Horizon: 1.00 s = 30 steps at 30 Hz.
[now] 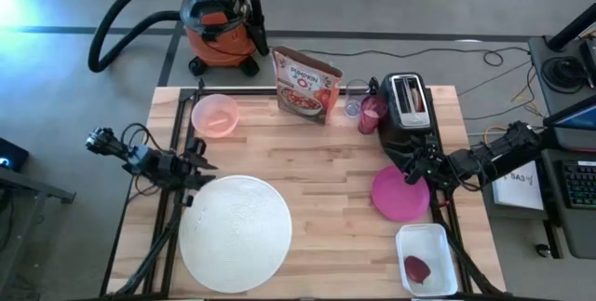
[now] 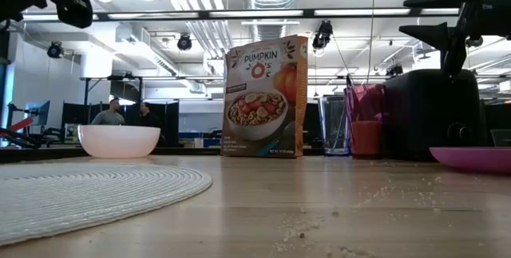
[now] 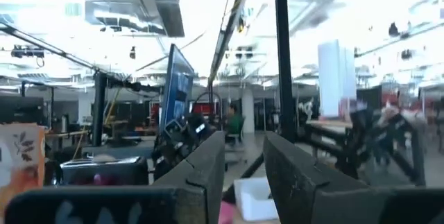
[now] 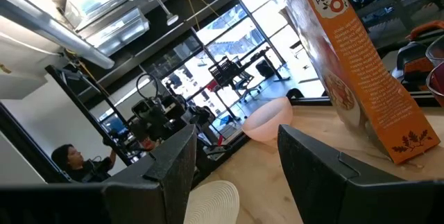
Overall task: Arrange a breakfast setting
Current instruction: Move the white table mat to the center of the table
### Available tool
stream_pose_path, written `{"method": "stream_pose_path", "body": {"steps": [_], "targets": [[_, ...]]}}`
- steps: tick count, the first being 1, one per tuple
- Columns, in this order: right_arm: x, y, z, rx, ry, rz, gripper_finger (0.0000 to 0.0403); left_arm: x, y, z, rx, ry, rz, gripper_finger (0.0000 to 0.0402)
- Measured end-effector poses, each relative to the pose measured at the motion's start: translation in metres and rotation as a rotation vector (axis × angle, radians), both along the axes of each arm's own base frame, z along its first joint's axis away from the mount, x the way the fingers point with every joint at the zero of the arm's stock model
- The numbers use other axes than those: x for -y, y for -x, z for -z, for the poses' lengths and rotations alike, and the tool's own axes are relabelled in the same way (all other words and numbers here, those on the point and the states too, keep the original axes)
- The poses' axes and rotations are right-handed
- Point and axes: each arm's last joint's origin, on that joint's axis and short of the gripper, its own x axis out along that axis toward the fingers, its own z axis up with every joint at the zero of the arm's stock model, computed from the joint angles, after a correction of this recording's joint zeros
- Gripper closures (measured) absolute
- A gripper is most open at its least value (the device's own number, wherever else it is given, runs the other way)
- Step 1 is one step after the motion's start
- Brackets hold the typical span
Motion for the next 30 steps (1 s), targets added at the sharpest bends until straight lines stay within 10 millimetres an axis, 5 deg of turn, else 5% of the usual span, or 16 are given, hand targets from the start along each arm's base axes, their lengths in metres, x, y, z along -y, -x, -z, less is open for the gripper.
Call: {"method": "stream_pose_path", "body": {"steps": [9, 16, 30], "targets": [[0.0, 0.0, 0.0, 0.0, 0.0, 0.0, 0.0211, 0.001, -0.006, 0.008, -0.116, 0.174, 0.028, 0.0317], [0.0, 0.0, 0.0, 0.0, 0.0, 0.0, 0.0211, 0.001, -0.016, 0.015, -0.241, 0.185, -0.116, 0.0317], [0.0, 0.0, 0.0, 0.0, 0.0, 0.0, 0.0211, -0.005, -0.036, -0.03, -0.617, 0.178, -0.458, 0.0317]]}}
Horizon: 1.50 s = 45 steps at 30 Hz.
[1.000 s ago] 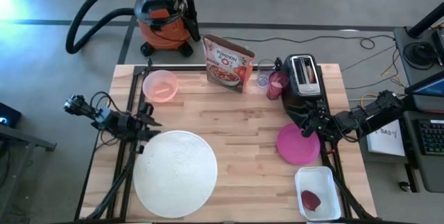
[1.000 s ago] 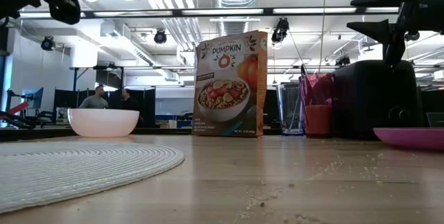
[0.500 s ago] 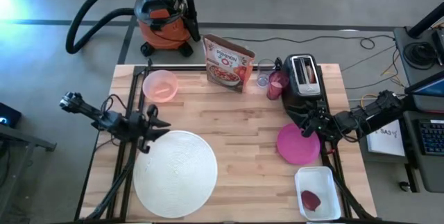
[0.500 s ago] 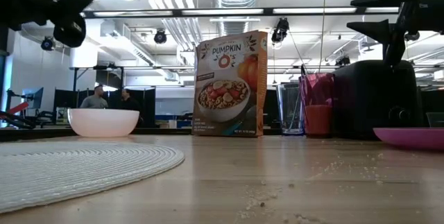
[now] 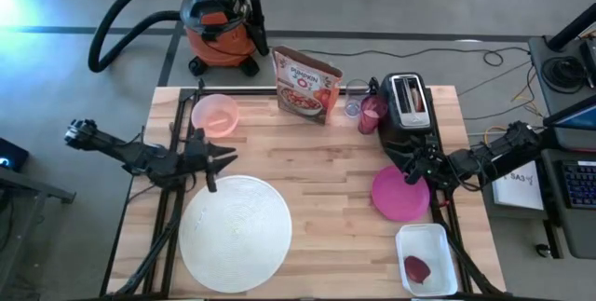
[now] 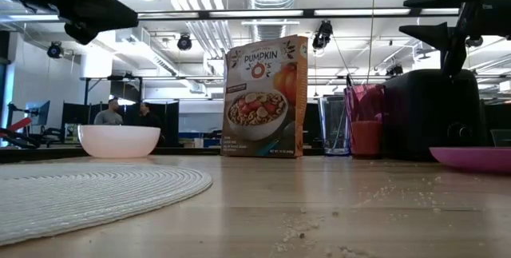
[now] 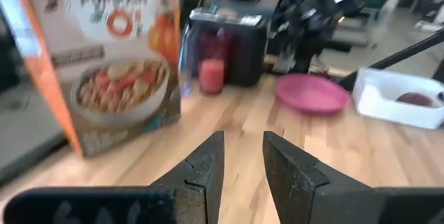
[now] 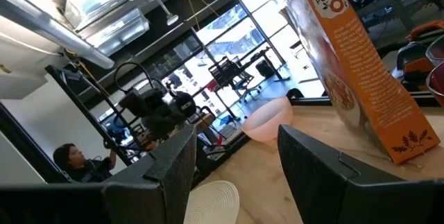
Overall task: Arrange a breakfast setting
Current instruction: Move the white table mat to the center of the table
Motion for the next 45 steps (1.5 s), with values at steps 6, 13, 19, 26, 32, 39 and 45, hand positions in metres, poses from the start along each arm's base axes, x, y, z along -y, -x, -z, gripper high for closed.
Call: {"method": "stream_pose_path", "body": {"steps": [6, 13, 19, 26, 32, 39, 45], "targets": [[0.0, 0.0, 0.0, 0.0, 0.0, 0.0, 0.0211, 0.005, -0.01, 0.008, -0.203, 0.127, -0.026, 0.0317], [0.0, 0.0, 0.0, -0.001, 0.0, 0.0, 0.0211, 0.017, -0.029, 0.042, -0.411, 0.344, -0.035, 0.0317], [0.0, 0.0, 0.0, 0.0, 0.0, 0.0, 0.0211, 0.027, -0.042, 0.07, -0.627, 0.477, -0.006, 0.0317], [0.0, 0.0, 0.0, -0.001, 0.0, 0.001, 0.0211, 0.045, -0.056, 0.081, -0.796, 0.546, 0.08, 0.0317], [0.0, 0.0, 0.0, 0.0, 0.0, 0.0, 0.0211, 0.069, -0.058, 0.077, -0.915, 0.52, 0.088, 0.0317], [0.0, 0.0, 0.0, 0.0, 0.0, 0.0, 0.0211, 0.111, -0.058, 0.082, -0.996, 0.529, 0.122, 0.0317], [0.0, 0.0, 0.0, 0.0, 0.0, 0.0, 0.0211, 0.135, -0.072, 0.086, -1.025, 0.469, 0.146, 0.0317]]}}
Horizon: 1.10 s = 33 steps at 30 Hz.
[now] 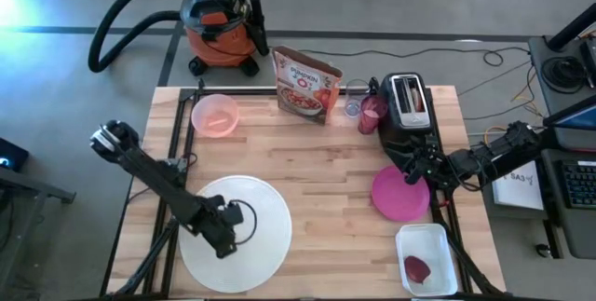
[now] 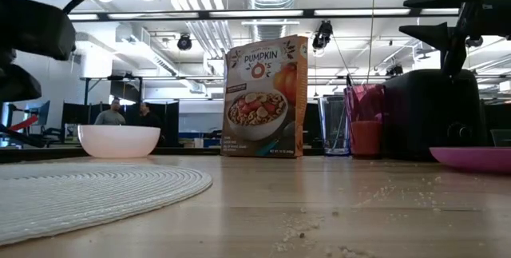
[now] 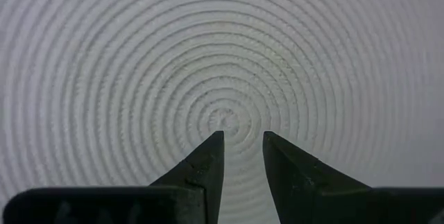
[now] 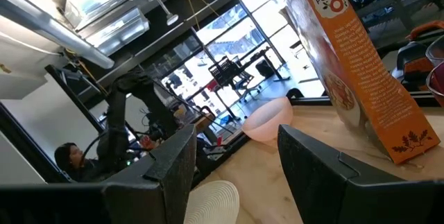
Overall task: Arrange a breakfast setting
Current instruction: Move the white table mat to the center of the table
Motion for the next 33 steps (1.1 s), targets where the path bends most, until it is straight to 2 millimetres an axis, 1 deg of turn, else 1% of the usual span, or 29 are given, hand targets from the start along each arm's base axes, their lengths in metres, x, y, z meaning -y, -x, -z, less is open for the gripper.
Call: {"method": "stream_pose_path", "body": {"steps": [4, 9, 13, 18, 28, 33], "targets": [[0.0, 0.0, 0.0, 0.0, 0.0, 0.0, 0.0211, 0.006, -0.007, 0.013, -0.054, -0.063, 0.039, 0.0317], [0.0, 0.0, 0.0, 0.0, 0.0, 0.0, 0.0211, 0.009, -0.011, 0.019, -0.087, -0.107, 0.082, 0.0317], [0.0, 0.0, 0.0, 0.0, 0.0, 0.0, 0.0211, 0.005, -0.013, 0.02, -0.094, -0.113, 0.098, 0.0317], [0.0, 0.0, 0.0, 0.0, 0.0, 0.0, 0.0211, -0.008, -0.026, 0.02, -0.073, -0.113, 0.112, 0.0317], [0.0, 0.0, 0.0, 0.0, 0.0, 0.0, 0.0211, -0.041, -0.064, 0.018, 0.077, -0.111, 0.173, 0.0317], [0.0, 0.0, 0.0, 0.0, 0.0, 0.0, 0.0211, -0.06, -0.077, 0.018, 0.126, -0.123, 0.164, 0.0317]]}}
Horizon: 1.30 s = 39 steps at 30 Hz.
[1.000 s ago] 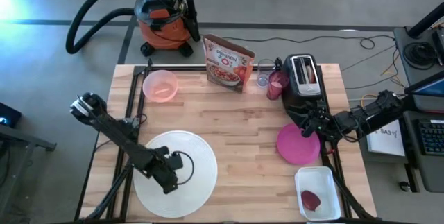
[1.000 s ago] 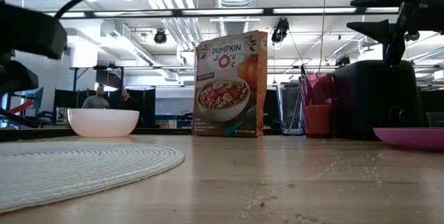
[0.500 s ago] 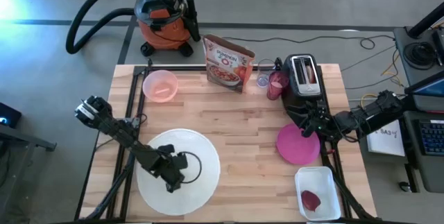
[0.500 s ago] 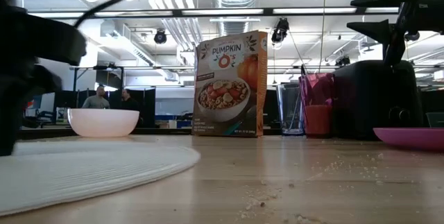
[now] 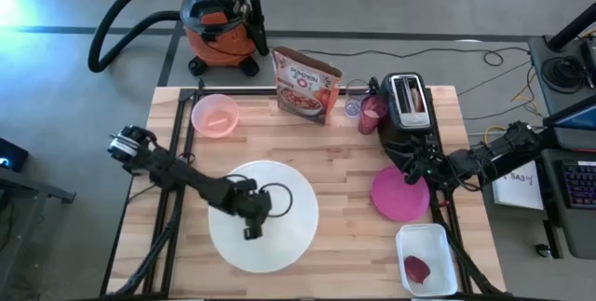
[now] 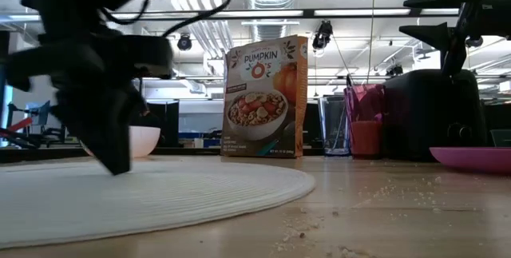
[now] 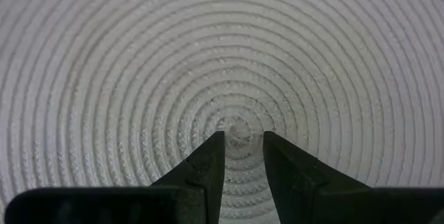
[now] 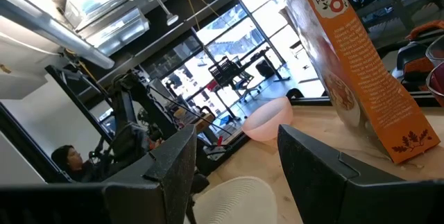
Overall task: Arrange a breakfast setting
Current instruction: Move the white table mat to the center of the table
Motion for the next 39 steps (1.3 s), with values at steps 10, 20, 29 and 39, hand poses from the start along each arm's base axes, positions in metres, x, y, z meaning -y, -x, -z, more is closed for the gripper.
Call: {"method": "stream_pose_path", "body": {"steps": [10, 20, 29, 39], "targets": [[0.0, 0.0, 0.0, 0.0, 0.0, 0.0, 0.0211, -0.025, -0.036, 0.015, 0.116, -0.032, 0.015, 0.0317], [0.0, 0.0, 0.0, 0.0, 0.0, 0.0, 0.0211, -0.043, -0.073, 0.011, 0.157, -0.091, 0.049, 0.0317], [0.0, 0.0, 0.0, 0.0, 0.0, 0.0, 0.0211, -0.07, -0.091, 0.014, 0.191, -0.126, 0.018, 0.0317], [0.0, 0.0, 0.0, 0.0, 0.0, 0.0, 0.0211, -0.078, -0.097, 0.012, 0.211, -0.127, -0.006, 0.0317]]}}
